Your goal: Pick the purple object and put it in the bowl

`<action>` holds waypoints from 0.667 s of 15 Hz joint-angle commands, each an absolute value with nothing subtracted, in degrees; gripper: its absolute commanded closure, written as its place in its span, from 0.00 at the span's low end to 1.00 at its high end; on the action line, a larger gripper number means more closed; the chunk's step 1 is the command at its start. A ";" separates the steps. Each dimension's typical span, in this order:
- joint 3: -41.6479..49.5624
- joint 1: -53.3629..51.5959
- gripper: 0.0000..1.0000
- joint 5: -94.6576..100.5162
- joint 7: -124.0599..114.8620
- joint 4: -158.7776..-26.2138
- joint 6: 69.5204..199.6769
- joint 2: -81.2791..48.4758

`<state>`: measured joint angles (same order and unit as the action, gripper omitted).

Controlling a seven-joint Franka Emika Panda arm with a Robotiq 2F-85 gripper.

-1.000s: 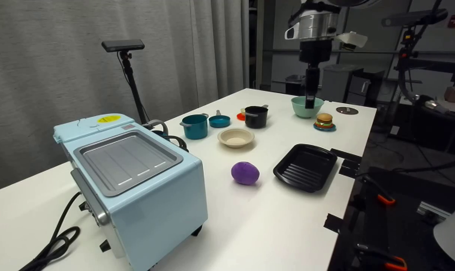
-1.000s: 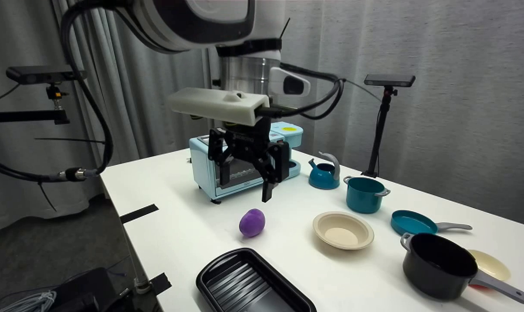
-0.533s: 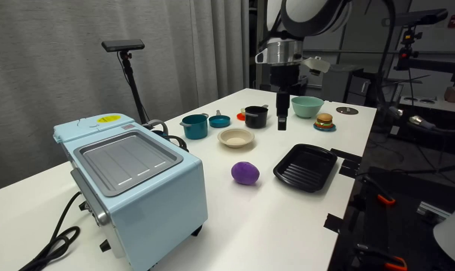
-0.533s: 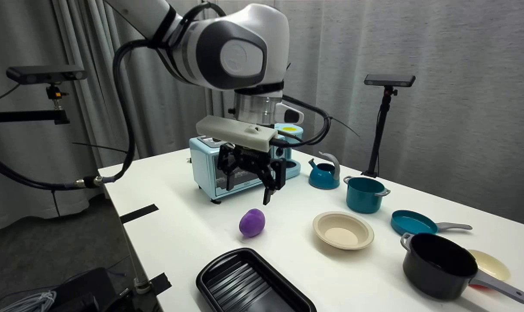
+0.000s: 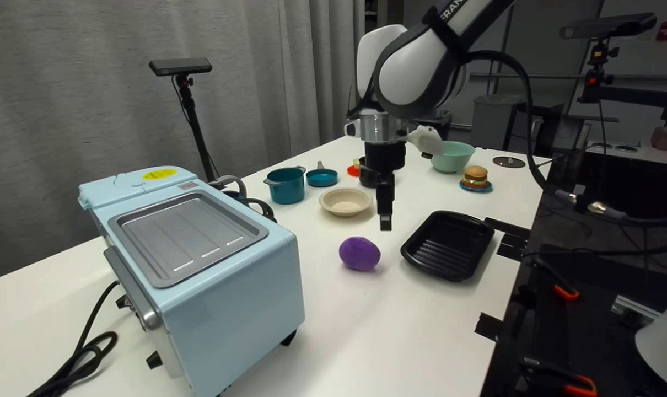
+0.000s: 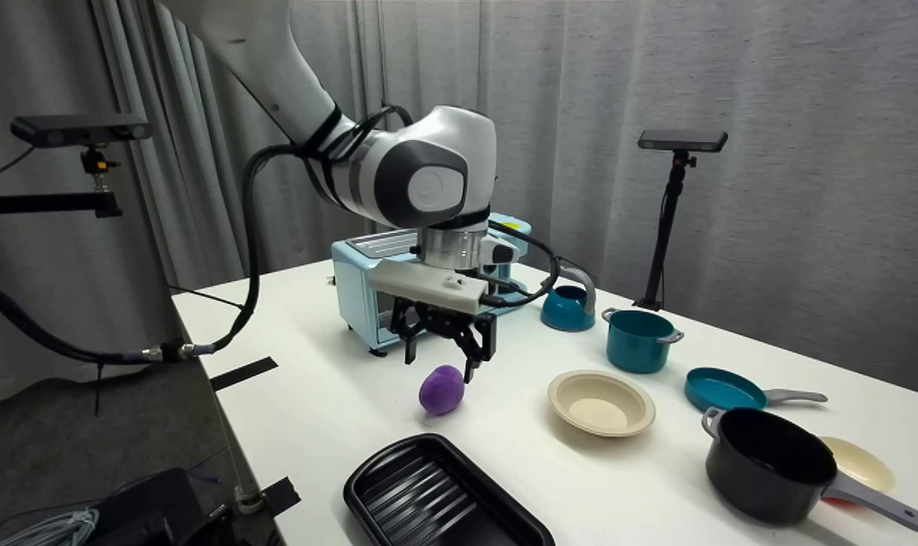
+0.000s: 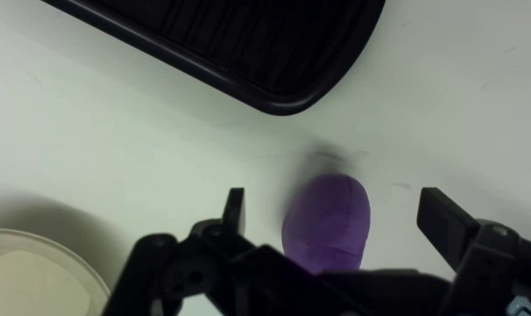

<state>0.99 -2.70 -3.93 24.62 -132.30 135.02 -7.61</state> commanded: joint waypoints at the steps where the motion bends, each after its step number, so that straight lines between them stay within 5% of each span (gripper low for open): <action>1: -1.75 -1.87 0.00 -4.17 25.33 -129.70 139.63 -12.96; 7: -4.76 -1.54 0.00 -3.20 24.30 -129.75 148.37 -18.68; 8: -5.02 -1.34 0.22 -3.01 24.29 -130.01 149.48 -18.92; 10: -5.50 -1.15 0.34 -2.70 24.22 -130.49 152.43 -19.57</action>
